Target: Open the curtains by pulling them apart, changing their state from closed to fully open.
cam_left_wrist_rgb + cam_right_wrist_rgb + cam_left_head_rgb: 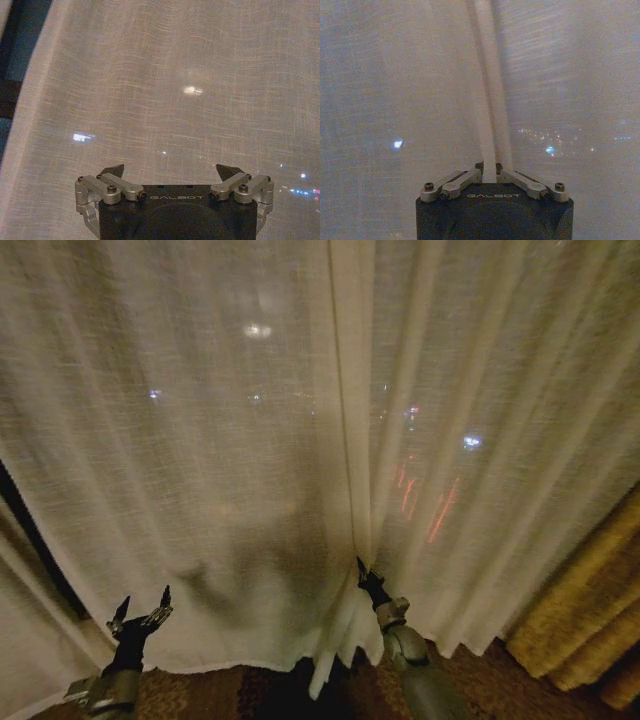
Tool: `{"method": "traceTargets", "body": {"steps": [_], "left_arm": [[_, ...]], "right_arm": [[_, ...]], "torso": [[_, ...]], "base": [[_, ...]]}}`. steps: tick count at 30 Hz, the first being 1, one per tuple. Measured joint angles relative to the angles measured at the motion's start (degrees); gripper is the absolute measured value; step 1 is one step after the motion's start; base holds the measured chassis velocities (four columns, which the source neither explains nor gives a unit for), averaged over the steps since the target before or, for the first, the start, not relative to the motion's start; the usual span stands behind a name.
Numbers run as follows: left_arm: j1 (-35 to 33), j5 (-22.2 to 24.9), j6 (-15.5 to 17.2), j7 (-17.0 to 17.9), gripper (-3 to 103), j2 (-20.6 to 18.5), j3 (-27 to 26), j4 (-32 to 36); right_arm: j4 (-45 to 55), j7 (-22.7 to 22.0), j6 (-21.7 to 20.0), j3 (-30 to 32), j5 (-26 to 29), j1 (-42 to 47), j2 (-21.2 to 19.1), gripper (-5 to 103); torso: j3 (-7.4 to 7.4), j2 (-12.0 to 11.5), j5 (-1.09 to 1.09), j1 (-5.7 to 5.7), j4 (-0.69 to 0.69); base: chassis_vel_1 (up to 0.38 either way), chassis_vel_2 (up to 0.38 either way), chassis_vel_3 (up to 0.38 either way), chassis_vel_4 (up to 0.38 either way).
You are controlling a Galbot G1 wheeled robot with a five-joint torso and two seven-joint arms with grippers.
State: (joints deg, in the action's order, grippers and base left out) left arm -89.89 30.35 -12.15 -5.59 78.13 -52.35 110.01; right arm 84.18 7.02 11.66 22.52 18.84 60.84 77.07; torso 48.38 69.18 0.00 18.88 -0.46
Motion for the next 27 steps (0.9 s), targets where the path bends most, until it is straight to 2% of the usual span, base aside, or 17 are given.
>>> {"method": "traceTargets", "body": {"steps": [19,22,27], "left_arm": [[0.0,0.0,0.0,0.0,100,0.0,0.0,0.0],[0.0,0.0,0.0,0.0,100,0.0,0.0,-0.01],[0.0,0.0,0.0,0.0,100,0.0,0.0,0.0]], "right_arm": [[0.88,0.5,0.22,1.61,0.77,1.1,-0.86,0],[0.86,0.5,0.23,1.63,0.79,1.13,-0.81,0],[0.56,0.52,0.24,1.52,0.78,1.05,-0.43,0]], "torso": [[0.0,0.0,0.02,0.01,0.0],[0.0,-0.01,-0.04,0.01,0.0],[0.0,0.0,0.0,0.01,0.0]], "base": [[-0.356,-0.359,0.356,0.361],[-0.395,-0.347,0.387,0.36],[-0.338,-0.343,0.354,0.342]]}}
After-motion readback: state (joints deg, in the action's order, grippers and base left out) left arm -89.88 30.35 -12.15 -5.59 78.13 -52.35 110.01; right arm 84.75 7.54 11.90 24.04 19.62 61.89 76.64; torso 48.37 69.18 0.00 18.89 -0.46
